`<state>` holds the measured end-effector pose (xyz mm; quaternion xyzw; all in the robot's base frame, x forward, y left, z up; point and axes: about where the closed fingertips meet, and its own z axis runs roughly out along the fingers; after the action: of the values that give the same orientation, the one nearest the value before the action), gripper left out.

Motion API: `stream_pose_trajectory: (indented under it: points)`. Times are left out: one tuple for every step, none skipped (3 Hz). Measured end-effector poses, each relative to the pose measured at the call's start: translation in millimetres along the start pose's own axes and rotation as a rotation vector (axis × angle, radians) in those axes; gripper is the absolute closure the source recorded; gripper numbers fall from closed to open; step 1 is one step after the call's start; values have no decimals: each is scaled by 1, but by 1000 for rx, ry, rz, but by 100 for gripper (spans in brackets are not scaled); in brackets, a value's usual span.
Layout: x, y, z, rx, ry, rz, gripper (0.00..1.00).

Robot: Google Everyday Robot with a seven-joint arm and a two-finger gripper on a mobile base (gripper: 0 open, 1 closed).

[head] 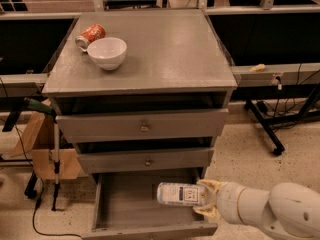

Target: Pick blue plastic bottle from bottom drawer and place on counter

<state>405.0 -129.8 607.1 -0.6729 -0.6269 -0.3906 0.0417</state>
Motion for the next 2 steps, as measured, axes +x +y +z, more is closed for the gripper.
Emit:
stream_pose_trajectory:
  points:
    - [17,21,-30,-51,-35,-11,100]
    - [17,21,-30,-52,-35,-13,100]
